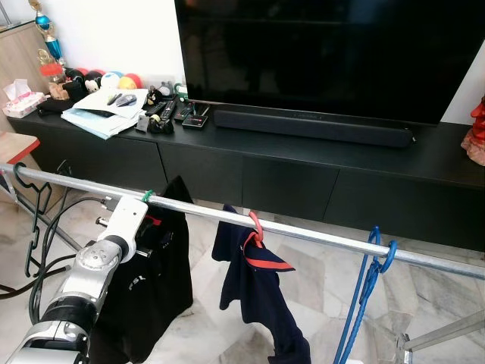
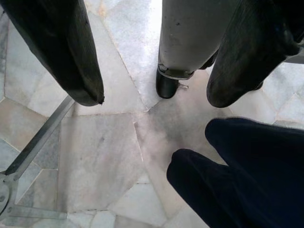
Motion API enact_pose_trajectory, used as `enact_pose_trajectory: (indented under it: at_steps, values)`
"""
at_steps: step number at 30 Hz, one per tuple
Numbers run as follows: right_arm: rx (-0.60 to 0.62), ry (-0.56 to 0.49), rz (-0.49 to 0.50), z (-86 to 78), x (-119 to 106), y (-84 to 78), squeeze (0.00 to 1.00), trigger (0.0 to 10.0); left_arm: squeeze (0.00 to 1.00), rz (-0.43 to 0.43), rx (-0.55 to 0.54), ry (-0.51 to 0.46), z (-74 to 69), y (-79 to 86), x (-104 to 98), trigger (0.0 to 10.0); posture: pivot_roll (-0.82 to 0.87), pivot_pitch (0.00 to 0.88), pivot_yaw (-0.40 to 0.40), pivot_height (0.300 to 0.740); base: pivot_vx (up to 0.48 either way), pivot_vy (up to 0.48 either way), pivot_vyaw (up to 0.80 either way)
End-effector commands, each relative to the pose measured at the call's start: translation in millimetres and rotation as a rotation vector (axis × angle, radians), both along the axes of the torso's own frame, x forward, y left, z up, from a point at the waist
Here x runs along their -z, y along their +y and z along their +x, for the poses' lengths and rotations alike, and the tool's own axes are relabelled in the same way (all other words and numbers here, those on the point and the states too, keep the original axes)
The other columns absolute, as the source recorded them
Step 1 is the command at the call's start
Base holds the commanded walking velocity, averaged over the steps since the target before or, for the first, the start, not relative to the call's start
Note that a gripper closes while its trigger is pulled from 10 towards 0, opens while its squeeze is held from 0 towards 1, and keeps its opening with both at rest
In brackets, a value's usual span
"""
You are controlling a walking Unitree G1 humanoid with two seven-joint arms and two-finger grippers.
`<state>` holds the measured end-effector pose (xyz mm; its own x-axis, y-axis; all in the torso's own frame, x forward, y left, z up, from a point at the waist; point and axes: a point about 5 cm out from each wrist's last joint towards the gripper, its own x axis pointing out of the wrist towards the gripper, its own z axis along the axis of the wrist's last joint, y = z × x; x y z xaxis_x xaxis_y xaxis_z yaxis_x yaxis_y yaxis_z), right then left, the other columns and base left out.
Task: Hang hanger
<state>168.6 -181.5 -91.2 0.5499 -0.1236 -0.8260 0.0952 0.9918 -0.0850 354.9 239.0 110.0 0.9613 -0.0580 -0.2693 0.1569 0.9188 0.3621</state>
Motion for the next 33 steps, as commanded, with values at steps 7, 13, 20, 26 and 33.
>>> enact_pose_trajectory:
  at_steps: [7,13,20,26,33]
  values:
    - [0.015,0.034,0.015,-8.2,4.0,1.6,0.00,10.0,0.00,0.043,0.038,0.237,-25.4,13.8,32.4,10.0,0.08,0.072,0.046,0.740,0.000,0.000,0.00]
    - [0.012,0.040,0.016,-10.6,5.2,4.0,0.00,10.0,0.00,0.048,0.072,0.268,-37.5,17.3,29.1,10.0,0.09,0.077,0.048,0.740,0.000,0.000,0.00]
    - [0.010,0.042,0.019,-10.8,5.5,6.9,0.00,10.0,0.00,0.048,0.071,0.292,-43.6,17.0,23.1,10.0,0.09,0.077,0.051,0.740,0.000,0.000,0.00]
    - [0.014,0.041,0.017,-9.7,5.2,8.1,0.00,10.0,0.00,0.053,0.054,0.331,-54.5,17.2,16.3,10.0,0.10,0.078,0.056,0.740,0.000,0.000,0.00]
    - [0.031,0.044,-0.003,-20.6,5.8,-18.7,0.00,10.0,0.00,0.049,0.038,0.355,-71.0,15.0,12.7,10.0,0.10,0.080,0.058,0.740,0.000,0.000,0.00]
